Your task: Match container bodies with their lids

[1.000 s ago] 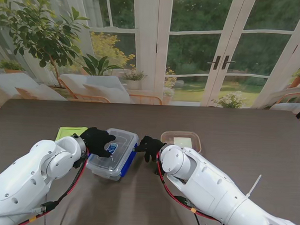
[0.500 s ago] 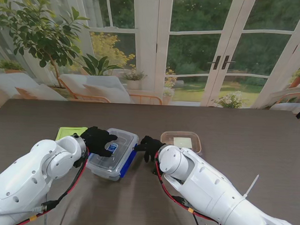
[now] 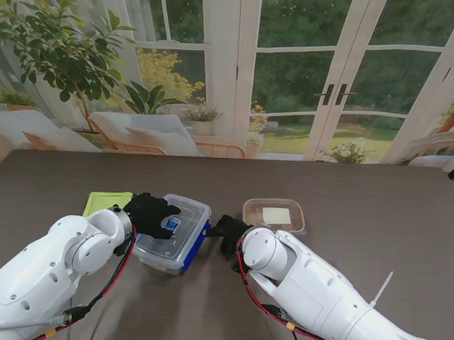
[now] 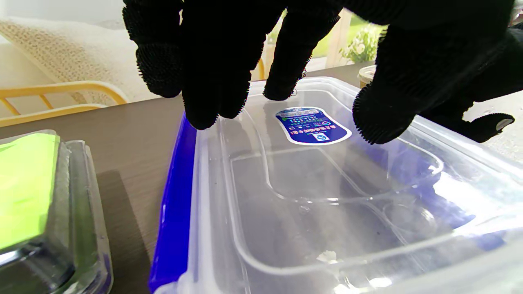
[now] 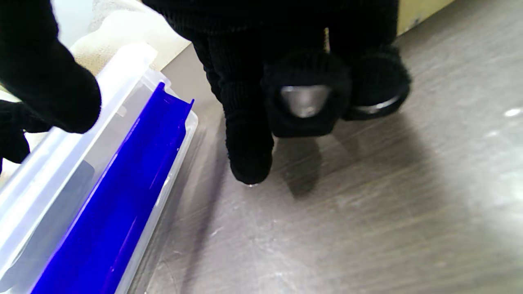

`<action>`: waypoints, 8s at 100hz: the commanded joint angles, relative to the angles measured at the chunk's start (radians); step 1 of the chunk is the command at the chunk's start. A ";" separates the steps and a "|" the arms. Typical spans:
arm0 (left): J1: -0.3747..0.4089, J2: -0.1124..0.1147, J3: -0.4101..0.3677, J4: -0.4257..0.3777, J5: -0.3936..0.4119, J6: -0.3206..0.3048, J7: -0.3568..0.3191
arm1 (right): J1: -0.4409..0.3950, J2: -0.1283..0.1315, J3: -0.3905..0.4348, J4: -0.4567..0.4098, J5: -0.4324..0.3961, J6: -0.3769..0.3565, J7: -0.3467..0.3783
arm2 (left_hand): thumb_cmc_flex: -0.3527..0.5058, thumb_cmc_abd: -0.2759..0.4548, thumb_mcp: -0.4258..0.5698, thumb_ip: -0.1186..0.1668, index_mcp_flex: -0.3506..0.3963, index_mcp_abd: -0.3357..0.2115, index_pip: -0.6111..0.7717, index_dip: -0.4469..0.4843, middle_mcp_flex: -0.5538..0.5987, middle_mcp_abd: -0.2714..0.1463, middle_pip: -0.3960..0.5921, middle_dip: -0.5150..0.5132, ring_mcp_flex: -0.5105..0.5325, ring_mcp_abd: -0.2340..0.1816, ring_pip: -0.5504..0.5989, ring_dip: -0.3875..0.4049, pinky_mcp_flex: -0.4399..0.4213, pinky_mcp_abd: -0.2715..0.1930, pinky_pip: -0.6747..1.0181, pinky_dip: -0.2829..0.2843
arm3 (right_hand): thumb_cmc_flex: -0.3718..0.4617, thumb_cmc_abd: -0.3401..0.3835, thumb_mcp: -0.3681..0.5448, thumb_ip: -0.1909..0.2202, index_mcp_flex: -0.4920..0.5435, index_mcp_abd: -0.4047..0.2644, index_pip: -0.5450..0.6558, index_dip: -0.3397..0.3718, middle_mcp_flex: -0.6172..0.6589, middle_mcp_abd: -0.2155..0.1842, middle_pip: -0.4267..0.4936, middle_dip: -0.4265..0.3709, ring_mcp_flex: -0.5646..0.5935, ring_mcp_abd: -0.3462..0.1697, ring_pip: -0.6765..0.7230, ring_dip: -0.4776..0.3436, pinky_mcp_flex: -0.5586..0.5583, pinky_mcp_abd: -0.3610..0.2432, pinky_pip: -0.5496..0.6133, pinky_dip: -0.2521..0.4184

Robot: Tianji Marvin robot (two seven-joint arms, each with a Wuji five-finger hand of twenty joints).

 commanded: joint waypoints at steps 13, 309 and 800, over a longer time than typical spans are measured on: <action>0.016 -0.003 0.005 0.012 0.002 0.001 -0.034 | -0.005 -0.018 -0.006 0.022 0.026 -0.006 0.006 | -0.032 0.030 -0.017 -0.009 -0.005 -0.010 0.012 0.017 -0.002 -0.048 -0.041 -0.049 -0.019 0.019 -0.004 0.004 -0.026 -0.001 -0.013 0.022 | -0.017 0.027 -0.025 0.012 -0.044 -0.007 0.008 0.008 0.002 0.021 -0.005 -0.014 0.029 0.021 0.020 -0.002 0.251 0.041 0.073 -0.021; 0.045 0.005 -0.011 -0.028 -0.030 0.017 -0.128 | 0.016 -0.073 0.036 0.086 0.145 0.010 -0.046 | -0.022 0.051 -0.063 -0.002 0.053 -0.046 0.018 0.032 0.006 -0.045 -0.047 -0.050 -0.015 0.017 0.001 0.009 -0.046 -0.007 -0.023 0.023 | 0.008 0.039 -0.023 -0.001 -0.040 -0.070 -0.126 -0.046 -0.116 0.041 0.011 -0.042 0.026 0.066 -0.066 -0.065 0.090 0.078 -0.040 0.001; 0.180 -0.008 -0.114 -0.033 -0.064 0.008 -0.018 | 0.267 -0.104 -0.287 -0.055 -0.052 0.450 0.155 | 0.000 0.107 -0.149 0.010 0.117 -0.020 0.022 0.027 0.030 -0.034 -0.066 -0.048 -0.015 0.034 0.000 0.016 -0.077 -0.003 -0.036 0.046 | -0.018 -0.067 -0.106 -0.007 0.442 -0.127 0.470 0.342 0.061 -0.008 -0.052 -0.002 0.039 -0.162 -0.071 -0.048 0.260 -0.039 -0.096 -0.051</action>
